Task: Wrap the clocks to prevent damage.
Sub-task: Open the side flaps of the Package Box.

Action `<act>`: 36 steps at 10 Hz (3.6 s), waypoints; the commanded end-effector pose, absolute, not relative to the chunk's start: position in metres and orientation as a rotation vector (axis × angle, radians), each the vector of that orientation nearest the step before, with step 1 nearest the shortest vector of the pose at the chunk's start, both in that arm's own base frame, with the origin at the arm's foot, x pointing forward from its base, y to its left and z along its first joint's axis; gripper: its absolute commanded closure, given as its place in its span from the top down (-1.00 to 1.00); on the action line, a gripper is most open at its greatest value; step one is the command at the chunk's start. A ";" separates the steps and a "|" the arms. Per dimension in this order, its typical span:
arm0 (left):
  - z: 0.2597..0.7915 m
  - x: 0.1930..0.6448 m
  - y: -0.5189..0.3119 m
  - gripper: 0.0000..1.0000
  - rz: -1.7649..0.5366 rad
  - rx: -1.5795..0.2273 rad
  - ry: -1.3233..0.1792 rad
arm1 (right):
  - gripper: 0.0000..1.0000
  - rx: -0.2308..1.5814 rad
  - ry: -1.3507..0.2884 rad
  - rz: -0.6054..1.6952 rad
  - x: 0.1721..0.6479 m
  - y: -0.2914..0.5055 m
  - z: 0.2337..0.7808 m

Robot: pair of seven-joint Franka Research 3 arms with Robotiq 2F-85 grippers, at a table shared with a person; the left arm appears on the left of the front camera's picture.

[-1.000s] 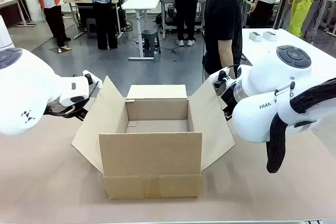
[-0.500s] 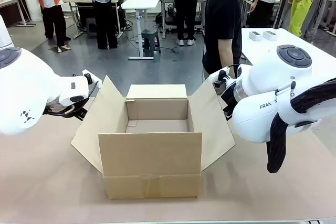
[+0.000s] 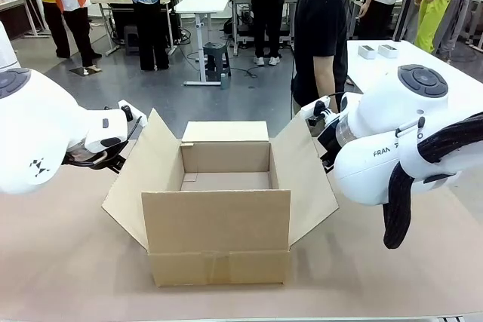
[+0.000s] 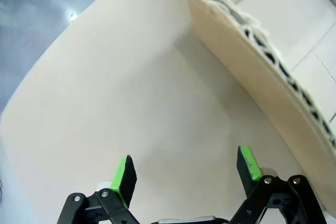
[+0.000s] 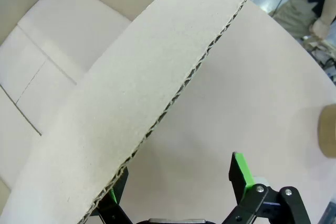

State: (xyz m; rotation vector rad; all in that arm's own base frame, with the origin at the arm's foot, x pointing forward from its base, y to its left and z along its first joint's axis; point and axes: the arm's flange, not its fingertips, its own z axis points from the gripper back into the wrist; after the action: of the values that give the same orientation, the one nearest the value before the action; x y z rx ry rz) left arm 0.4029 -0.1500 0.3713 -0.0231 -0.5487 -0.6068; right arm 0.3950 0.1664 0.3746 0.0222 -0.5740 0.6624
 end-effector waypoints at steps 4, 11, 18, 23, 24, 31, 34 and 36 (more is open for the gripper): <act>0.408 0.400 -0.146 1.00 -0.665 0.020 -0.567 | 1.00 0.014 -0.612 0.678 0.400 0.174 0.396; 0.579 0.351 -0.057 1.00 -0.758 0.074 -0.610 | 1.00 -0.109 -0.788 0.577 0.409 0.170 0.615; 0.583 0.352 -0.058 1.00 -0.733 0.056 -0.623 | 1.00 -0.044 -0.800 0.609 0.415 0.167 0.598; 0.583 0.352 -0.058 1.00 -0.733 0.056 -0.623 | 1.00 -0.044 -0.800 0.609 0.415 0.167 0.598; 0.584 0.351 -0.058 1.00 -0.746 0.055 -0.611 | 1.00 -0.057 -0.788 0.605 0.415 0.168 0.600; 0.589 0.374 -0.003 1.00 -1.140 -0.387 -0.627 | 1.00 0.397 -0.763 0.998 0.422 0.007 0.566; 0.604 0.374 0.026 1.00 -1.061 -0.311 -0.671 | 1.00 0.349 -0.752 0.988 0.404 -0.030 0.563; 0.609 0.375 0.043 1.00 -1.048 -0.305 -0.659 | 1.00 0.333 -0.766 0.972 0.398 -0.044 0.565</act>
State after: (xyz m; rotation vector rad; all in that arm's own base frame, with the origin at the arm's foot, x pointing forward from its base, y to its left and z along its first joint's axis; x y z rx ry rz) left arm 0.3731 0.0411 0.6100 -0.2886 -0.6545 -1.0336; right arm 0.4014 -0.0462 0.5654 0.3282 -0.7464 0.9654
